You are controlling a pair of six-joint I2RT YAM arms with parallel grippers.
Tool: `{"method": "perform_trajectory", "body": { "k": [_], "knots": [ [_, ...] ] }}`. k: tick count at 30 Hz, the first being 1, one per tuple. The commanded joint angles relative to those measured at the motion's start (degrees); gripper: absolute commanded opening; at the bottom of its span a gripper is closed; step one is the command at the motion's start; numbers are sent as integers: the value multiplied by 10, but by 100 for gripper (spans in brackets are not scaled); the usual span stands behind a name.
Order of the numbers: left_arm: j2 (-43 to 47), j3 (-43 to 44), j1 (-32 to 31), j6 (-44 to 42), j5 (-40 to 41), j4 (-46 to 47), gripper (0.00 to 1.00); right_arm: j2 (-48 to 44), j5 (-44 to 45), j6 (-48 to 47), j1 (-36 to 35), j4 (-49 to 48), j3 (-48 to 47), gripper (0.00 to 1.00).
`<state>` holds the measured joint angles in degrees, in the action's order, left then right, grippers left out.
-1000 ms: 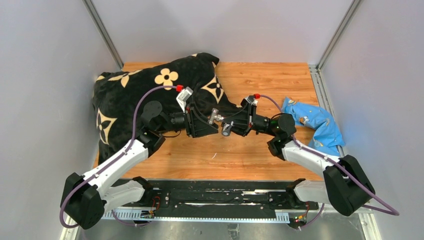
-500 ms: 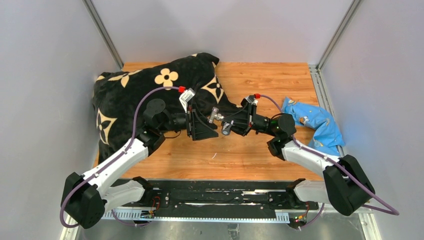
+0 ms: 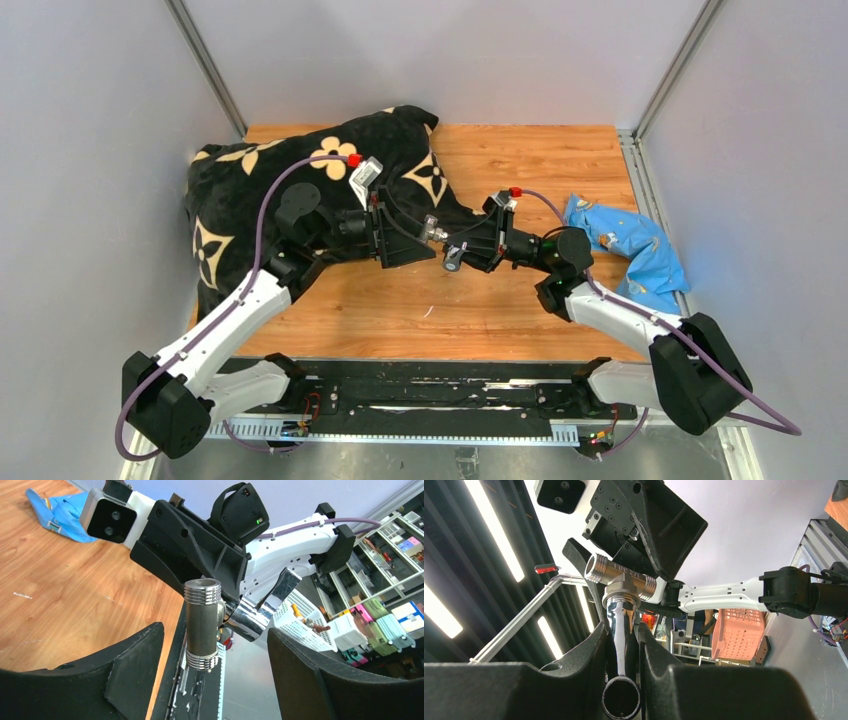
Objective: Install the water faucets
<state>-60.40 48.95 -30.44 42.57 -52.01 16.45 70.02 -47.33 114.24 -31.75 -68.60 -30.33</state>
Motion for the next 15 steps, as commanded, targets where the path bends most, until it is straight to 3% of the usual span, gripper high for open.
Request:
{"method": "perform_trajectory", "body": {
  "k": [1,15],
  "knots": [
    [-3,22,4,0,-4,-2,78,-16,5,-11,0,-24,-17,1],
    [-13,33,4,13,0,-6,56,-24,-2,-21,1,-6,-22,1]
  ]
}}
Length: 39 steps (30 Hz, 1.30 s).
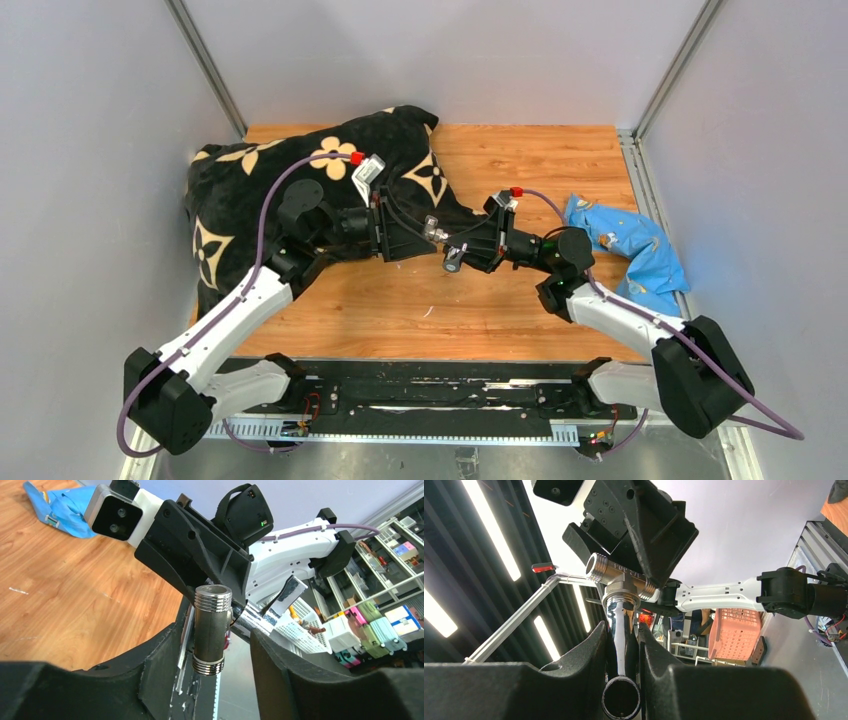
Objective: Install the water faucets
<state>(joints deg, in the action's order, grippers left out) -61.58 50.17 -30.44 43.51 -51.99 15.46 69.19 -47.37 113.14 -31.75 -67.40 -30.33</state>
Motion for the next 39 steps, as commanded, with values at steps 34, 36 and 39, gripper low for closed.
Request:
{"method": "perform_trajectory", "body": {
  "k": [34,36,39],
  "knots": [
    [10,-51,5,126,65,44,0,29,23,71,1,-159,59,64],
    [7,-52,6,142,62,50,0,29,32,77,5,-164,79,66],
    [8,-52,18,162,54,60,0,29,35,80,14,-177,105,68]
  ]
}}
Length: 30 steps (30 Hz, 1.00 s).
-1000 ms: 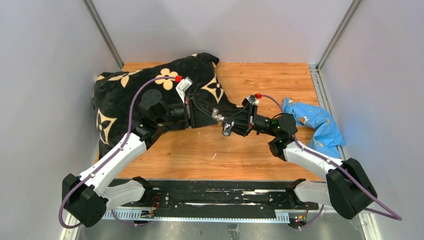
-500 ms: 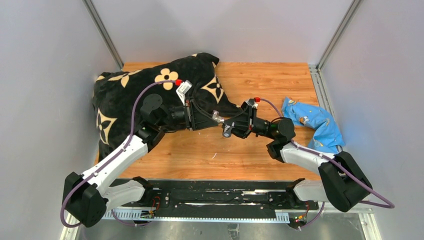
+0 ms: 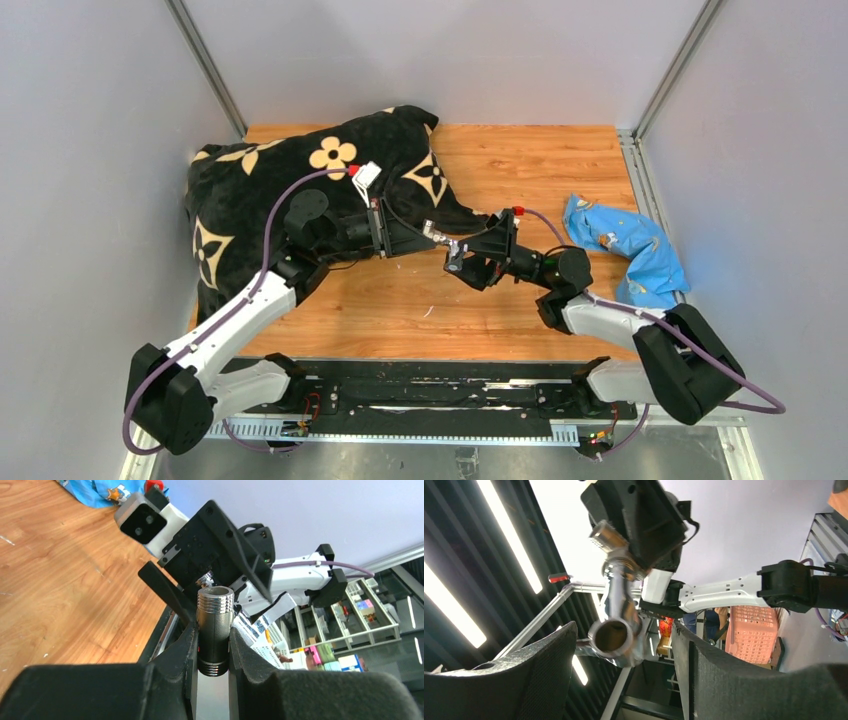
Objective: Install the water faucets
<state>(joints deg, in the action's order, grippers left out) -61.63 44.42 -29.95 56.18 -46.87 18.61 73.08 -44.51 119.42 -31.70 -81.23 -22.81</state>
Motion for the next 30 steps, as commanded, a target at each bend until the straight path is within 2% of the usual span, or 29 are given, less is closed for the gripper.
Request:
{"method": "perform_trajectory", "body": {
  "k": [1,11,13,15,16,18,19,21,22,23,25,28,30],
  "knots": [
    [8,8,21,39,-3,30,0,-11,6,17,18,-42,37,68],
    [-4,14,46,71,-25,21,0,-68,-34,-22,68,7,83,71],
    [-9,14,45,84,-30,25,0,-92,-57,-46,90,49,84,71],
    [-18,16,46,109,-42,30,0,-129,-94,-111,115,140,71,71],
    [-24,19,46,121,-52,30,0,-155,-114,-160,126,220,57,71],
    [-37,25,46,150,-70,28,0,-216,-140,-320,146,459,3,69],
    [-44,28,46,161,-79,28,0,-249,-133,-488,152,627,-40,68],
    [-52,29,46,184,-90,27,0,-304,-32,-770,152,946,-152,69],
    [-56,28,46,196,-92,28,0,-318,41,-869,147,1054,-200,69],
    [-60,27,46,204,-95,27,0,-332,87,-934,147,1101,-224,69],
    [-64,24,46,222,-96,26,0,-367,101,-1026,147,1116,-231,65],
    [-67,21,46,241,-99,27,0,-435,68,-1071,142,1033,-195,59],
    [-68,19,46,253,-98,27,0,-489,98,-1083,131,958,-156,59]
  ]
}}
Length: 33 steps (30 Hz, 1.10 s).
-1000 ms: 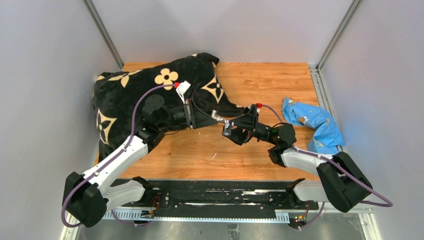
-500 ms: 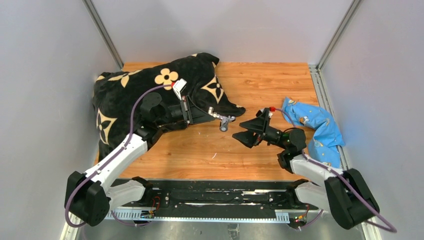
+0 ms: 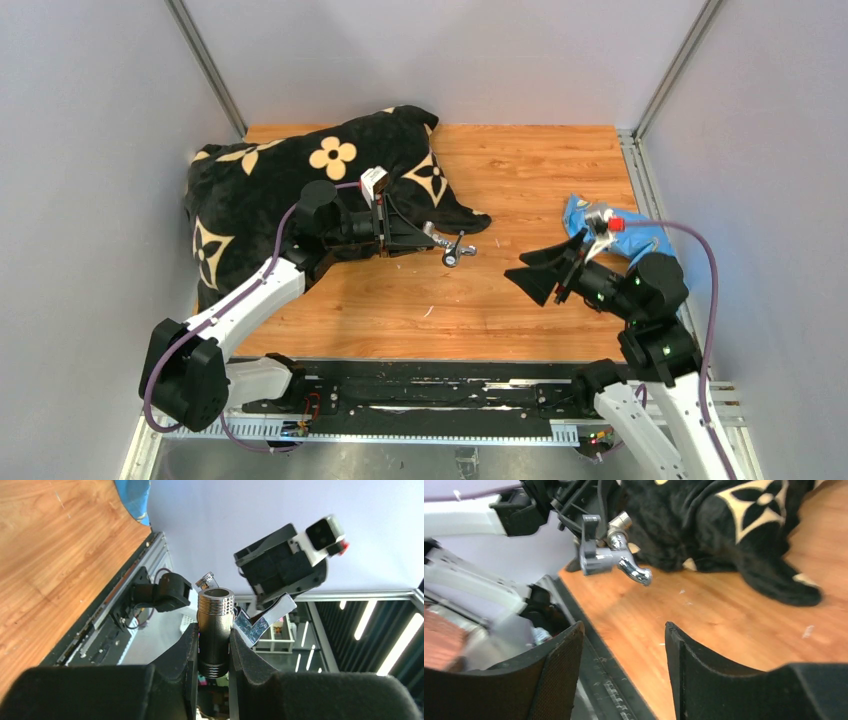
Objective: Install the water faucets
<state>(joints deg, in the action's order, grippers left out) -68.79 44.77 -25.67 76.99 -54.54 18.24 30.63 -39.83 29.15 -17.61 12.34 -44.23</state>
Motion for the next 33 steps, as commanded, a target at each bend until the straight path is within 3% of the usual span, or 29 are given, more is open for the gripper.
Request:
{"method": "perform_trajectory", "body": {
  "k": [1,3,6,10,16,23,33],
  "knots": [
    [4,12,4,54,-17,35,0,-91,76,-192,-16,-12,86,61],
    [2,4,4,80,-12,59,0,-139,115,-223,-22,-79,128,63],
    [-6,0,4,102,-14,77,0,-174,106,-277,-23,-178,176,63],
    [-5,-3,4,106,-8,78,0,-156,84,-312,-25,-265,178,64],
    [3,-4,4,111,-5,78,0,-70,56,-395,-65,-297,138,66],
    [5,-9,4,118,-6,78,0,20,114,-616,-236,-184,59,66],
    [9,-2,3,117,-16,78,0,91,149,-641,-274,-261,66,67]
  ]
}}
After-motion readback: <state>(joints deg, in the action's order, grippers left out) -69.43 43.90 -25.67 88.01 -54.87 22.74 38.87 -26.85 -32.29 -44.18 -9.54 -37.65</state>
